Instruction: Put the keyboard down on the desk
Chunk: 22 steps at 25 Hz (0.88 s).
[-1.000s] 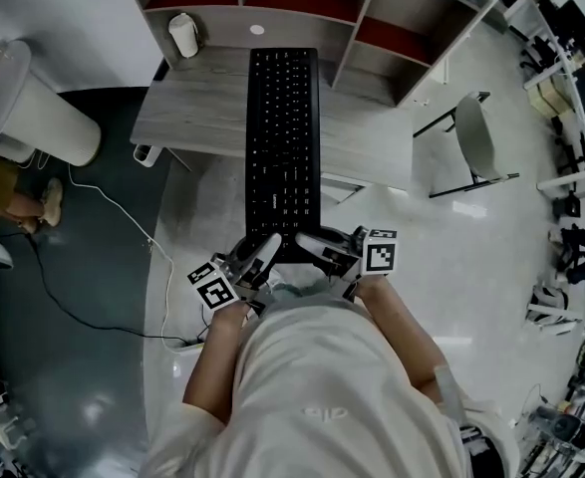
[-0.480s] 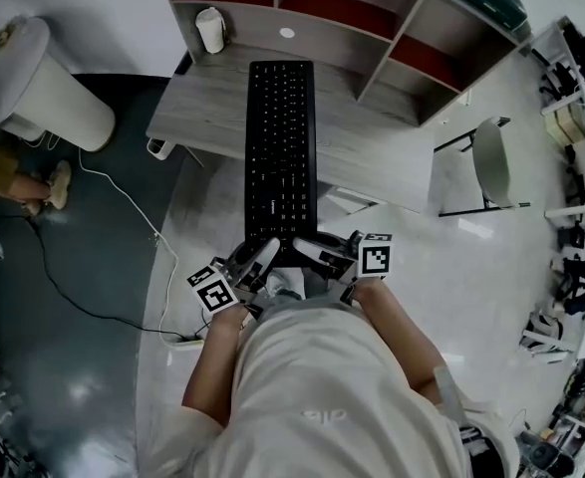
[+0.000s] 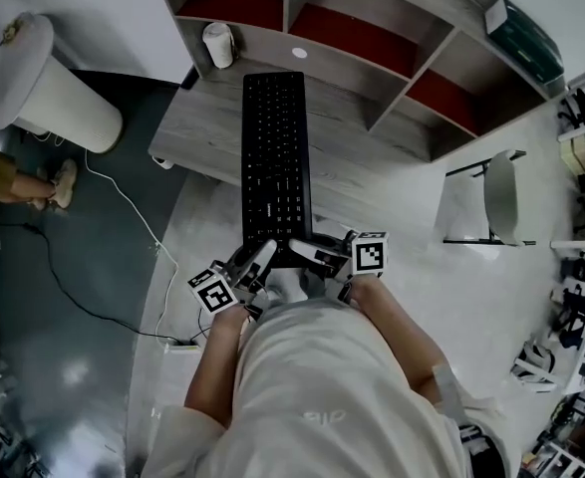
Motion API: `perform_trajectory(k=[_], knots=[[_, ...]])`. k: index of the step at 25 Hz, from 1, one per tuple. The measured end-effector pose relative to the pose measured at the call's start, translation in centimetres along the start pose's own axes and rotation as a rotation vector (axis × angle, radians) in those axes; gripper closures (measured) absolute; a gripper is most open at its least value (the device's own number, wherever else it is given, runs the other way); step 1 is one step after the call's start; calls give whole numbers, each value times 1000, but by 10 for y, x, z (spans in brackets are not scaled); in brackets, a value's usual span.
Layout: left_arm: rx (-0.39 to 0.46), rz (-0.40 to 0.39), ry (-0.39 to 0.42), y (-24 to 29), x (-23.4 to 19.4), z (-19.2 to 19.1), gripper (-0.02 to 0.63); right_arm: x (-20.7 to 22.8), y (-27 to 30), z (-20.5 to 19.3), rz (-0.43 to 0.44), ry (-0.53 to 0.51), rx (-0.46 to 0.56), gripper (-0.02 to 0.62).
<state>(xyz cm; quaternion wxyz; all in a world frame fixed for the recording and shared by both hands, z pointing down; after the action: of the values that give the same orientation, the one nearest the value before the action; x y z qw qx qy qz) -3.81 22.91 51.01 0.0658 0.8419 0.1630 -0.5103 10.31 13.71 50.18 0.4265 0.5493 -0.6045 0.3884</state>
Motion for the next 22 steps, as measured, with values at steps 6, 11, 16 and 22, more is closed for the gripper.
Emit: perform_trajectory(k=[6, 11, 16, 22], knots=[[21, 68, -14, 39, -13, 5, 453, 26, -3, 41, 4, 31, -61, 445], [62, 119, -31, 60, -21, 0, 451, 45, -8, 65, 6, 53, -126, 445], [103, 178, -45, 77, -31, -9, 451, 66, -11, 81, 51, 86, -163, 446], [91, 228, -63, 87, -41, -15, 449, 84, -13, 85, 49, 131, -193, 443]])
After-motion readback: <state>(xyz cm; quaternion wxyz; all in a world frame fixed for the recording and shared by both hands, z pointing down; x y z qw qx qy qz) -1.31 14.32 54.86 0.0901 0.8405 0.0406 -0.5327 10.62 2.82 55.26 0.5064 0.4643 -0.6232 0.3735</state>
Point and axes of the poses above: the fingertips, and each gripper's own axes: y forward along the fingers, x to its right, z out of its top, the point moved 7 cm from there along -y, backward along the fingers, and after that the axes turned 3 degrees about x, right-handed, at the moved point
